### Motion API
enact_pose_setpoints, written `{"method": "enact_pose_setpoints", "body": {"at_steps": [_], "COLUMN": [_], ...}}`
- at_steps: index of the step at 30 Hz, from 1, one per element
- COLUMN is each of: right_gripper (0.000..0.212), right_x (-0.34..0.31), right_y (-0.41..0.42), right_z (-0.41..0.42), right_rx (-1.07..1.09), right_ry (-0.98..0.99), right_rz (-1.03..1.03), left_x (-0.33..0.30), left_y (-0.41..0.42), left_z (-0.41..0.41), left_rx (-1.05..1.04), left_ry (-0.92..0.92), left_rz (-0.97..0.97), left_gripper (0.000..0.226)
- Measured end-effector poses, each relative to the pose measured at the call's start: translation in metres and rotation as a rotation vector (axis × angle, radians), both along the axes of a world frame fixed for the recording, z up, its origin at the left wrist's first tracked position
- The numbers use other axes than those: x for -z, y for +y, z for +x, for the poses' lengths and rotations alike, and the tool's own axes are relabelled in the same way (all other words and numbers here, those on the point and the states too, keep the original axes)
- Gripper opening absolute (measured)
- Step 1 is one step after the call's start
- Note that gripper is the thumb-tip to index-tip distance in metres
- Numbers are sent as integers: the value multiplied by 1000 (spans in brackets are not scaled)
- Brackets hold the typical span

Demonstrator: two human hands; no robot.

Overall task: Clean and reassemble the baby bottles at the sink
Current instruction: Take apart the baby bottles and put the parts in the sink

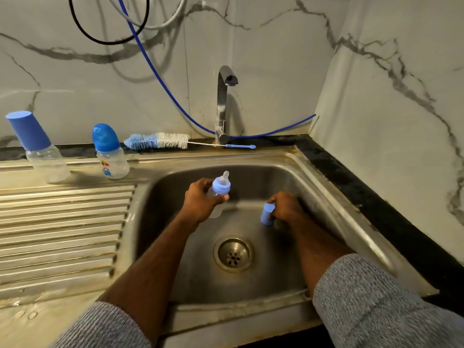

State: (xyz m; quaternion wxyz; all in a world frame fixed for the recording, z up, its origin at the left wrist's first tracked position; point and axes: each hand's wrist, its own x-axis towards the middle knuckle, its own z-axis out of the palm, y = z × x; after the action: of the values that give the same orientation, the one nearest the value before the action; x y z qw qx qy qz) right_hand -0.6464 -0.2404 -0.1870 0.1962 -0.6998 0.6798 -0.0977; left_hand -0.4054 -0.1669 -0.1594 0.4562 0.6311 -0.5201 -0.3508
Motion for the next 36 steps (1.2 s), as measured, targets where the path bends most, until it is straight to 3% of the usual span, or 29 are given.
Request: {"method": "enact_pose_setpoints", "body": {"at_steps": [6,9,12,15,18,20,22,25,29,32,36], "right_gripper": [59,80,69,49,46,49,46,37,33,33,42], "right_x": [0,-8,-28,-44,-58,-60,-58,-54,-54,-56,-59], "right_y": [1,2,-3,-7,5,13,18,20,13,12,15], "right_z": [-7,-7,1,20,39,47,56,69,70,66,70], "right_rx": [63,63,37,-36,-127,-235,-303,-267,-180,-181,-170], "right_ry": [-47,-36,92,-173,-676,-856,-912,-912,-977,-1046,-981], "right_rz": [93,94,25,-17,171,307,329,203,81,95,21], "left_x": [-1,-1,-1,-3,-3,-4,-5,-6,-9,-10,-15], "left_y": [2,2,2,2,3,4,5,4,6,5,5], "left_z": [-4,-2,0,0,0,1,1,1,3,9,20], "left_rx": [33,19,1,4,1,8,40,83,67,34,65], "left_ry": [-34,-30,-1,-17,-85,-137,-184,-256,-262,-219,-253], "left_rz": [-38,-58,-86,-116,-158,-191,-218,-273,-285,-315,-355], "left_gripper": [50,48,42,38,44,50,52,54,74,63,58]}}
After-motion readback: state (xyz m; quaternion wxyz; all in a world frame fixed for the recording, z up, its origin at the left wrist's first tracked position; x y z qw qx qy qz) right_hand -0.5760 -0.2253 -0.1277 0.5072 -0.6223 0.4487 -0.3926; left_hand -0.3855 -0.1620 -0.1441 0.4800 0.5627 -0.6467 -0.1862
